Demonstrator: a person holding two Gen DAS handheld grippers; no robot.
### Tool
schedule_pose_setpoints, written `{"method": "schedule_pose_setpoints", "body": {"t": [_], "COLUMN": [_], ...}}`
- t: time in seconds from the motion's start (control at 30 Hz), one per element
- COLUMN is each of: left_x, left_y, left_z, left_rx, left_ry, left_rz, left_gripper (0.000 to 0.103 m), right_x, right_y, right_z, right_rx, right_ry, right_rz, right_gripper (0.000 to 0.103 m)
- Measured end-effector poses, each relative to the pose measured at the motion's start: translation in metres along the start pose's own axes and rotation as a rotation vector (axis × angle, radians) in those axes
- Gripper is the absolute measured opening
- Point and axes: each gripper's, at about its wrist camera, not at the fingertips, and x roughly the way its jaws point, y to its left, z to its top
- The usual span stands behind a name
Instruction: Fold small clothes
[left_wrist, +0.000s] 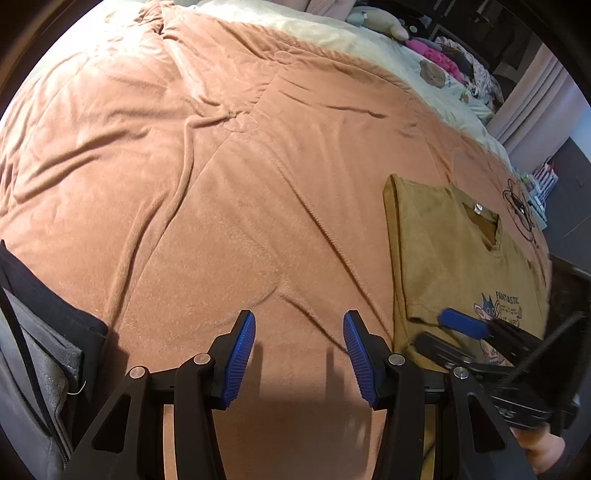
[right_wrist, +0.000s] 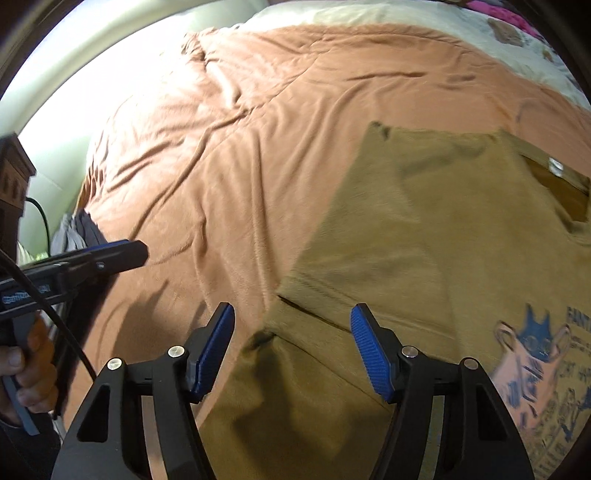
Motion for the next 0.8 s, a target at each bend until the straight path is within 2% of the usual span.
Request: {"method": "schedule_pose_setpoints", "body": {"t": [0.03, 0.1, 0.13, 0.23, 0.43, 0.57, 0.7, 0.77, 0.8], "left_x": [-0.001, -0.001, -0.001, 0.001, 0.013, 0.020, 0.024, 0.025, 0.025], "left_y": [0.002, 0.004, 0.004, 0.001, -0.022, -0.038, -0.038, -0.034, -0.030], "left_z": [-0.001, -0.002, -0.002, -0.001, 0.004, 0.005, 0.003, 0.000, -0.001], "left_rx": [0.000, 0.000, -0.002, 0.007, 0.036, 0.063, 0.066, 0.055, 0.046], "left_ry": [0.000, -0.004, -0.006, -0.003, 0.016, 0.023, 0.033, 0.036, 0.040], "left_rz": [0.002, 0.002, 0.000, -0.014, -0.050, -0.053, -0.038, -0.029, -0.024], "left_gripper": [0.052, 0.052, 0.052, 0.052, 0.052, 0.052, 0.052, 0.052, 0.052], "right_x": [0.008, 0.019, 0.019, 0.010, -0.032, -0.052, -0.040, -0.032, -0.026], "right_y": [0.000, -0.004, -0.008, -0.016, -0.035, -0.049, -0.032, -0.022, -0.018], "right_z": [0.002, 0.009, 0.010, 0.013, 0.010, 0.009, 0.006, 0.006, 0.005], "right_rx": [-0.006, 0.010, 0.031, 0.054, 0.064, 0.065, 0.020, 0.002, 0.000], "right_ry": [0.010, 0.037, 0.037, 0.013, -0.060, -0.099, -0.031, -0.021, -0.022], "right_rz": [-0.020, -0.025, -0.015, 0.021, 0.048, 0.039, -0.002, 0.011, 0.029], "right_gripper": [0.047, 0.025, 0.018, 0.006, 0.000, 0.000, 0.000, 0.016, 0.053]}}
